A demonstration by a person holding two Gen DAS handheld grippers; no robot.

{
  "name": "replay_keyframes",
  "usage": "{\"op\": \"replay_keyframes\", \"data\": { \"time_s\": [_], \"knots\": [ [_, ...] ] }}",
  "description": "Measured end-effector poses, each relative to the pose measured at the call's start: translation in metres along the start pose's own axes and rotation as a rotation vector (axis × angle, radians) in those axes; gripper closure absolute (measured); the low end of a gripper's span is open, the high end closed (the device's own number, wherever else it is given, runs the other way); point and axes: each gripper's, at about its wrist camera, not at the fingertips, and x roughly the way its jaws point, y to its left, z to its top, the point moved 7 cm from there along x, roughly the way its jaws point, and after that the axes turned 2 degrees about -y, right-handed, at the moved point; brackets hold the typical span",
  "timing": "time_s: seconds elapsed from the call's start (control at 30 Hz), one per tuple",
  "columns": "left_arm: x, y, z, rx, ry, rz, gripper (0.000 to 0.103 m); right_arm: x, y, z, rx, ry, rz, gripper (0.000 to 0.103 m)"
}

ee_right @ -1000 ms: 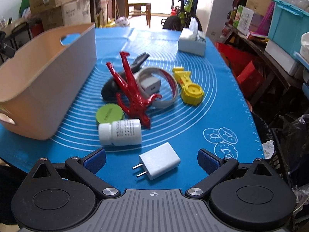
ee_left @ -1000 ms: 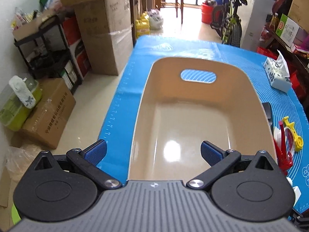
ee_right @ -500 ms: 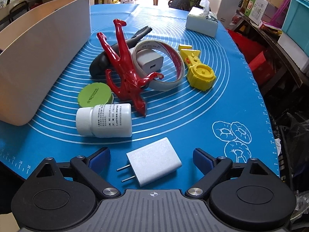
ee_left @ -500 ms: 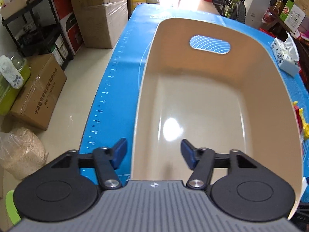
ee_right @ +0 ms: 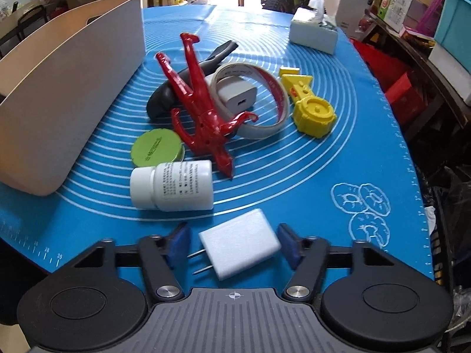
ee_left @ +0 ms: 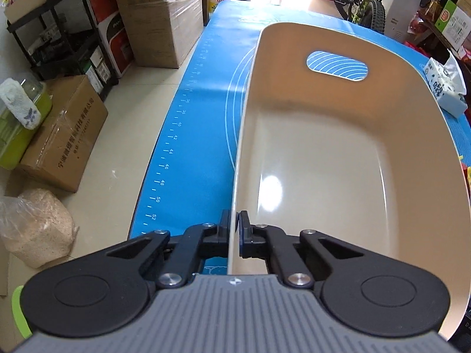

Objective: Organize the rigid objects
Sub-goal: 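Carry the white charger into the basket and open the right gripper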

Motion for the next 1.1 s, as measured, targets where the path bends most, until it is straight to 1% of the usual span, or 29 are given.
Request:
{"op": "replay_keyframes", "data": {
  "time_s": [0.13, 0.23, 0.5, 0.7, 0.87, 0.97, 1.1],
  "knots": [
    [0.000, -0.001, 0.000, -0.008, 0.000, -0.009, 0.098, -0.001, -0.005, 0.001, 0.053, -0.012, 0.012, 0.043],
    [0.000, 0.000, 0.000, -0.017, -0.001, -0.018, 0.098, -0.006, -0.004, 0.004, 0.049, -0.036, -0.009, 0.043],
    [0.000, 0.003, -0.001, -0.020, -0.002, -0.025, 0.098, -0.034, -0.001, 0.035, 0.050, -0.146, -0.053, 0.043],
    [0.000, 0.005, -0.001, -0.031, 0.000, -0.041, 0.098, -0.045, 0.002, 0.055, 0.034, -0.197, -0.077, 0.043],
    [0.001, 0.007, -0.001, -0.032, 0.000, -0.048, 0.098, -0.067, 0.016, 0.091, 0.016, -0.286, -0.080, 0.043],
    [0.001, 0.008, -0.001, -0.036, 0.000, -0.052, 0.098, -0.079, 0.033, 0.117, 0.000, -0.340, -0.047, 0.043],
    [0.001, 0.007, -0.002, -0.033, 0.000, -0.051, 0.098, -0.083, 0.065, 0.150, -0.035, -0.377, 0.003, 0.043]
  ]
}}
